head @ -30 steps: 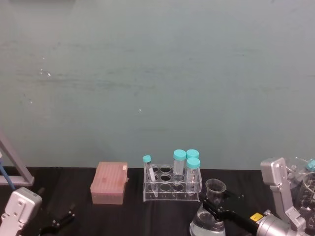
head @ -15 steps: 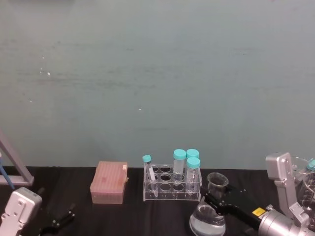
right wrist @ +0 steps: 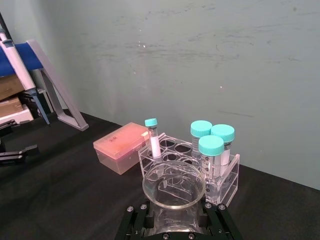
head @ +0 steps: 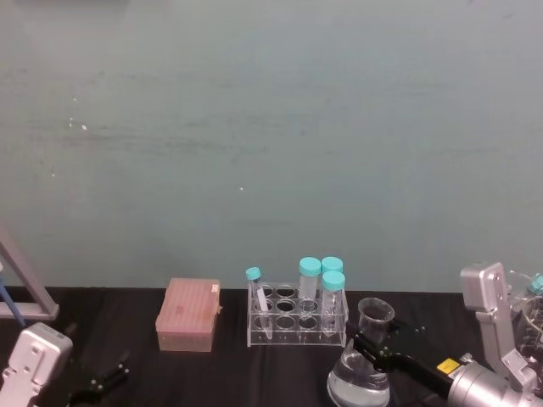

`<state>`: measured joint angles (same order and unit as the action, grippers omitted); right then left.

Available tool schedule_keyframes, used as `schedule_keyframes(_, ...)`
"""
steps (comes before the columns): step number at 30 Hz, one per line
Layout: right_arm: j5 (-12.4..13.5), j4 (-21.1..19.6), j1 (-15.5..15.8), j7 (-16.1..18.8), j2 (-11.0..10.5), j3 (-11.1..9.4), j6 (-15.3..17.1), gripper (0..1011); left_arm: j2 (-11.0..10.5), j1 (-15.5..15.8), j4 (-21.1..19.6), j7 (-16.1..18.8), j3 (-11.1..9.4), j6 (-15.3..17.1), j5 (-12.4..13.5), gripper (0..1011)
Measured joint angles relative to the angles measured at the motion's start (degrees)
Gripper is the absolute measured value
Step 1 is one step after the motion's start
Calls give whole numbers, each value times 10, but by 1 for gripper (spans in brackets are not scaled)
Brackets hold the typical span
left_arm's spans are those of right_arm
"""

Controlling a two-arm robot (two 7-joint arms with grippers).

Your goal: Pick up the beaker with the right gripper, shake it three times, and then put it down.

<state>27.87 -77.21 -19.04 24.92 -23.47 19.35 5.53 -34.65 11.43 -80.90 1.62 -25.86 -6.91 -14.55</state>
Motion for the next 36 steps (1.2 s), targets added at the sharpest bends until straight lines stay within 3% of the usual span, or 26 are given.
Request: schedule_keyframes(36,-1,-5,8,-7,-3,7,4,457,0,0,0,0,0,0,0,1000)
